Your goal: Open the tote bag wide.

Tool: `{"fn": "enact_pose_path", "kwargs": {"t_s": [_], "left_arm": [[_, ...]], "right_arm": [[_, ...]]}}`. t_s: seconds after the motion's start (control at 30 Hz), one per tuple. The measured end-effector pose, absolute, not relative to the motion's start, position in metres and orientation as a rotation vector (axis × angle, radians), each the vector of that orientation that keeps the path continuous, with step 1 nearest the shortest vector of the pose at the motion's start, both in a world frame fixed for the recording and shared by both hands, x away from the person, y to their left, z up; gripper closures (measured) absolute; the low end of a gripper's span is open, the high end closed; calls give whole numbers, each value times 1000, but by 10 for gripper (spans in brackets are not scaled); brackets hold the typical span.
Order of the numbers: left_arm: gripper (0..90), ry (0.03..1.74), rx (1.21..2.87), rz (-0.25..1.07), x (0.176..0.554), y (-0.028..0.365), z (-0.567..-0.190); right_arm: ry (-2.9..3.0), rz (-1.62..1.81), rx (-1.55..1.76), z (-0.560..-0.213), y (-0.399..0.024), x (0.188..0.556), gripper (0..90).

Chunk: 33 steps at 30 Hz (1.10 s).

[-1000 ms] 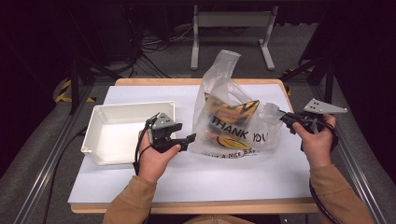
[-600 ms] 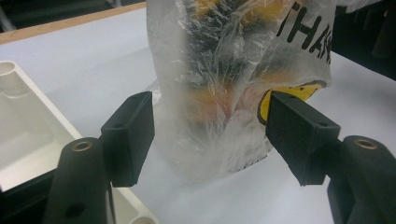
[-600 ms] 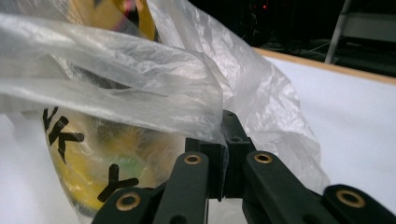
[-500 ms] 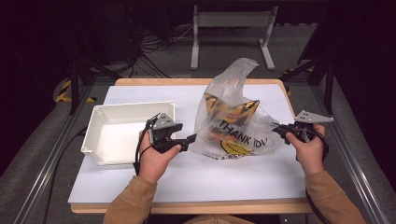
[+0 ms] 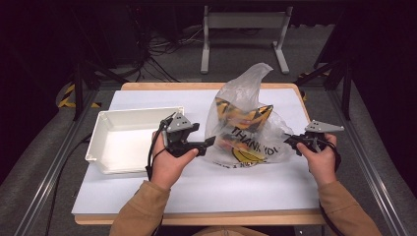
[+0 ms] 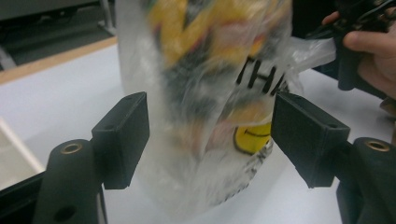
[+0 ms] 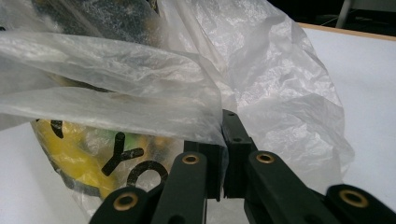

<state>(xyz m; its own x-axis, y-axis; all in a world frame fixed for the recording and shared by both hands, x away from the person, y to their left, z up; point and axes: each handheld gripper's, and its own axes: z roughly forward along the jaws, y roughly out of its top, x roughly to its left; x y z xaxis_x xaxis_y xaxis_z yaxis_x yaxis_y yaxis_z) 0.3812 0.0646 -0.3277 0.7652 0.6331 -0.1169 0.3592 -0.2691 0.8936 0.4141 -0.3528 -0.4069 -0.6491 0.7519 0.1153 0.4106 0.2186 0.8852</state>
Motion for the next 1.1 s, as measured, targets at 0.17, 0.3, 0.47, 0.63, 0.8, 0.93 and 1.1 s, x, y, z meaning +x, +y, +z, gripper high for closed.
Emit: {"fn": "enact_pose_path", "kwargs": {"t_s": [0.17,0.3,0.47,0.63,0.8,0.93,1.1], "left_arm": [[288,689,1856,329,388,52,-314],[293,672,1845,316,398,41,-313],[294,630,1866,313,404,24,-313],[354,621,1862,345,408,15,-309],[672,581,1896,378,410,16,-307],[831,582,1906,390,409,20,-308],[898,590,1908,424,411,27,-310]], "right_arm": [[2151,1419,1078,-404,-355,413,873],[2140,1432,1061,-400,-355,409,867],[2132,1441,1049,-396,-357,407,864],[2131,1443,1049,-396,-357,406,857],[2123,1457,1034,-393,-357,404,860],[2121,1464,1017,-390,-356,403,860],[2113,1476,988,-386,-353,400,859]]}}
